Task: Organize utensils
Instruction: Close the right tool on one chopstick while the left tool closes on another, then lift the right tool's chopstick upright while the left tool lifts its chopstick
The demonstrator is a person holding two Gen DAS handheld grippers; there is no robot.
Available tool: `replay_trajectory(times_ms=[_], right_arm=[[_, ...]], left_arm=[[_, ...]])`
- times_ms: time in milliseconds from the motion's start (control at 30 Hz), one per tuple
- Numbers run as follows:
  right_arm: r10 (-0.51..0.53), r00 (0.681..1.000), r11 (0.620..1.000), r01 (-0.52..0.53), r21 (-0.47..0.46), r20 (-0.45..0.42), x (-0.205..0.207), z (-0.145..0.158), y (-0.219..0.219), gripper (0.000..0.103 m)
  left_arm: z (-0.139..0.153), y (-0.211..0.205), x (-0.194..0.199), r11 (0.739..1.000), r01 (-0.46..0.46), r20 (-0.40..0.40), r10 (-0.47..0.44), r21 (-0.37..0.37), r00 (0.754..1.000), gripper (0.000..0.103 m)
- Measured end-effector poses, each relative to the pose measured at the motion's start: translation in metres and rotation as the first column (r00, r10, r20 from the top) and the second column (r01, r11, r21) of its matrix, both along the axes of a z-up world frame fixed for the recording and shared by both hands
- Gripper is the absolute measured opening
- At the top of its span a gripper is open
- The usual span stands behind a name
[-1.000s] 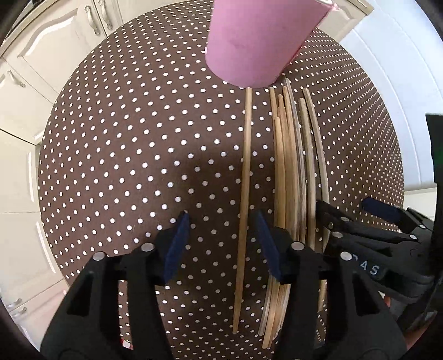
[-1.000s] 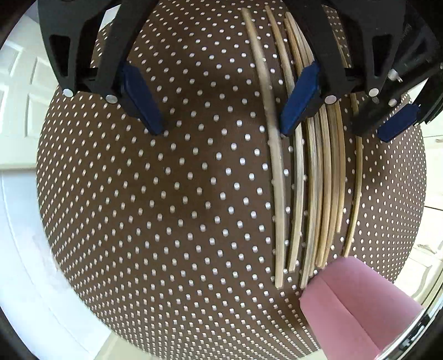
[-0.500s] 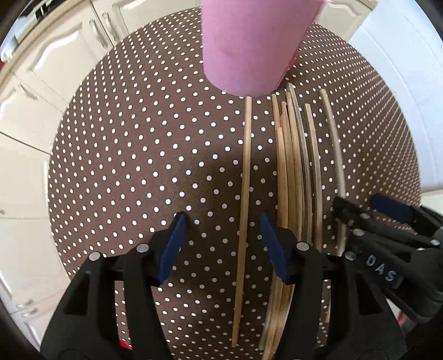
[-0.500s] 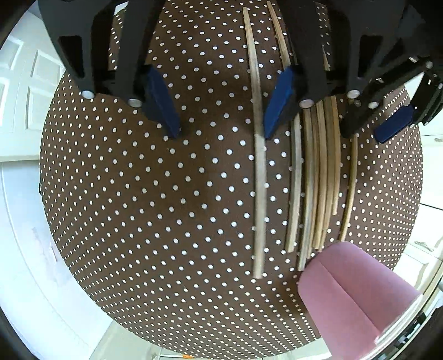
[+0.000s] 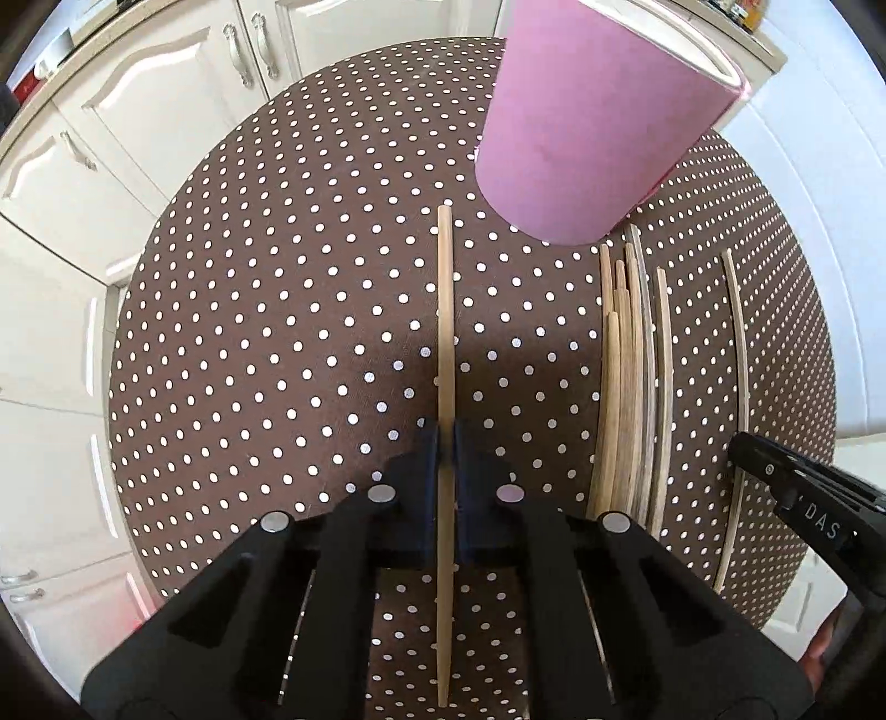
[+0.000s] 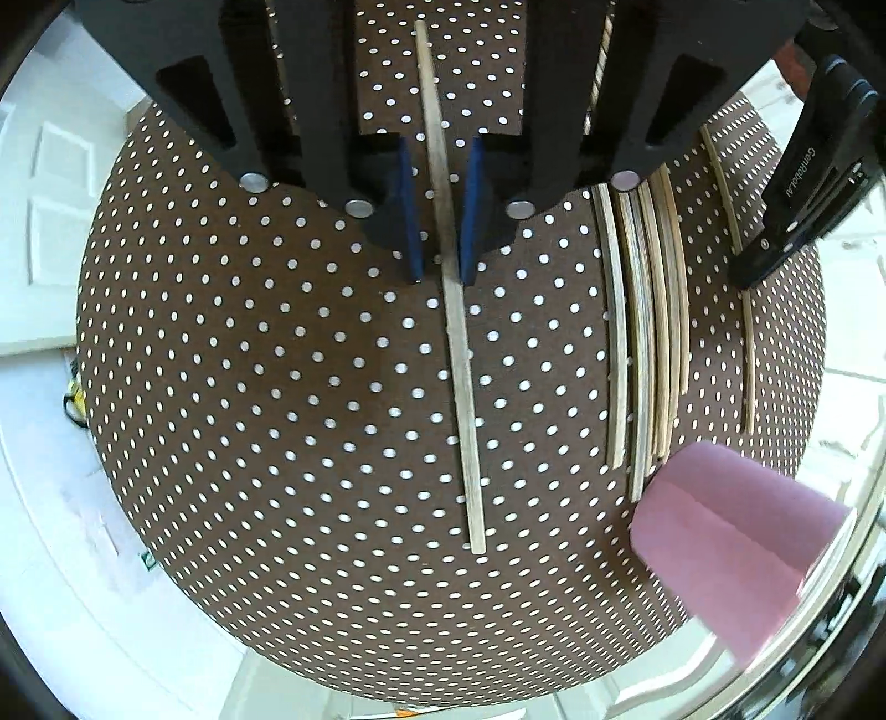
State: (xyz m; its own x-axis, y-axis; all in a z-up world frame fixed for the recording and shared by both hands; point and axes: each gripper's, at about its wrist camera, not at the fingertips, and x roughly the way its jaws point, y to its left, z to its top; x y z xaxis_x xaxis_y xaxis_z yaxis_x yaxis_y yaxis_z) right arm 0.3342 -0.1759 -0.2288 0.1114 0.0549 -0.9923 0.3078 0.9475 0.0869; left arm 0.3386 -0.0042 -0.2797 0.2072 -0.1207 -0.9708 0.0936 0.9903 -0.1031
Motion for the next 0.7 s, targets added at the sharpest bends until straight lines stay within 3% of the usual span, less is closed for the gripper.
replay_trajectory(times_ms=[200, 400, 700], right_arm=[[-0.057, 0.998, 0.994, 0.055, 0.098, 0.016, -0.002, 0.0, -0.027, 0.006], [-0.049, 0.998, 0.988, 0.043, 0.146, 0.039, -0.019, 0.005, -0.03, 0.006], [0.006, 0.983, 0.981, -0.041, 0.189, 0.181, -0.038, 0.065, -0.05, 0.006]], left_arm=[[0.007, -0.001, -0.005, 1.0, -0.003, 0.015, 0.003, -0.024, 1.0, 0.006], [0.033, 0.003, -0.024, 1.0, -0.001, 0.074, 0.003, -0.024, 0.997, 0.006], [0.08, 0.002, -0.059, 0.998, -0.055, 0.173, 0.058, -0.019, 0.983, 0.006]])
